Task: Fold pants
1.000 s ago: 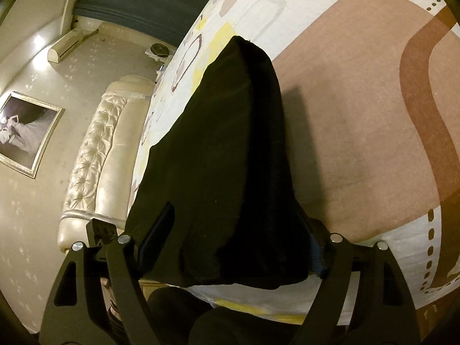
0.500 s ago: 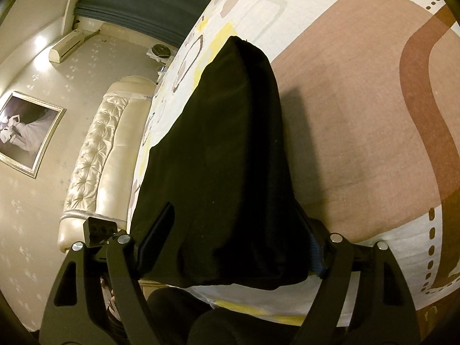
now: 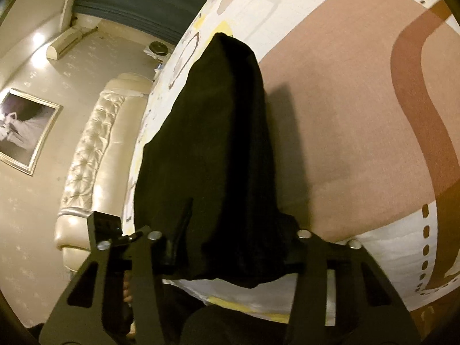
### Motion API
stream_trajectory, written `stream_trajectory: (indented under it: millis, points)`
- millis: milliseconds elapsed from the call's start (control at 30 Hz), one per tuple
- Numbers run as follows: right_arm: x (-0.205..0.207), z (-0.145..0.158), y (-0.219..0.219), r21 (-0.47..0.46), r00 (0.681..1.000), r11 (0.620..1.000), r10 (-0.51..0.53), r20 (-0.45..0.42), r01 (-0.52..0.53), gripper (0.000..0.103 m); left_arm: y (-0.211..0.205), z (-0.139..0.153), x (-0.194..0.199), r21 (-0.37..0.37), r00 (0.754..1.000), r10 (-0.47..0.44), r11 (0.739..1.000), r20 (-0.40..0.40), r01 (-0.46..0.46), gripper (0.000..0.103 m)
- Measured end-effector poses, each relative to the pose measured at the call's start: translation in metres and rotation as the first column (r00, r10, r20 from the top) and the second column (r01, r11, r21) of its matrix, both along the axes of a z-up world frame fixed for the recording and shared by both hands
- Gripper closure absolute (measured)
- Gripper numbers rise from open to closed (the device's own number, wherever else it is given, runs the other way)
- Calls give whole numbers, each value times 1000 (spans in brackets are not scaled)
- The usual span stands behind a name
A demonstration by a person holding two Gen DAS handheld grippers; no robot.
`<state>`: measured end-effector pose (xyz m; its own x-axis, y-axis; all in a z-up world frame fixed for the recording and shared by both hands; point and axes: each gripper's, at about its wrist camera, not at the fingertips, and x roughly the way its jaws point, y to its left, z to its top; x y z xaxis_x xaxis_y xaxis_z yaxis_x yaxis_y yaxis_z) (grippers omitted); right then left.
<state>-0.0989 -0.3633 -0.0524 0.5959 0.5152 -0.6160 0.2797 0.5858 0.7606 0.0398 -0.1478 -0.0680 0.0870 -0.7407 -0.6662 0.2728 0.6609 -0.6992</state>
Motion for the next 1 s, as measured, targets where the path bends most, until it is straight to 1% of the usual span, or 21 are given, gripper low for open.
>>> stream_trajectory:
  millis: [100,233,367,533,767,900,1000]
  points:
    - [-1,3,2,-14,1000,1000,-5,1,5,60,-3,9,-2,43,999,-12,999,32,11,65]
    - [0,8,7,-23,1000,1000,-7,6,7,64,-1,15,-4,81,997,-19,997,75,13,67]
    - [7,10,20,-29,1000,999,17,2,-17,65,6,20,-4,118,994,-18,993,111,5,68]
    - [27,8,48,-24,998,998,58,-3,-58,65,37,25,-1,148,991,12,989,130,-31,68]
    - [66,1,102,4,991,991,135,1,-135,65,87,30,6,186,984,76,977,159,-105,68]
    - [84,-2,131,15,985,985,171,2,-171,65,114,30,8,195,979,115,970,168,-147,68]
    - [92,-3,148,14,981,981,192,1,-192,65,129,26,9,179,978,136,970,161,-165,68]
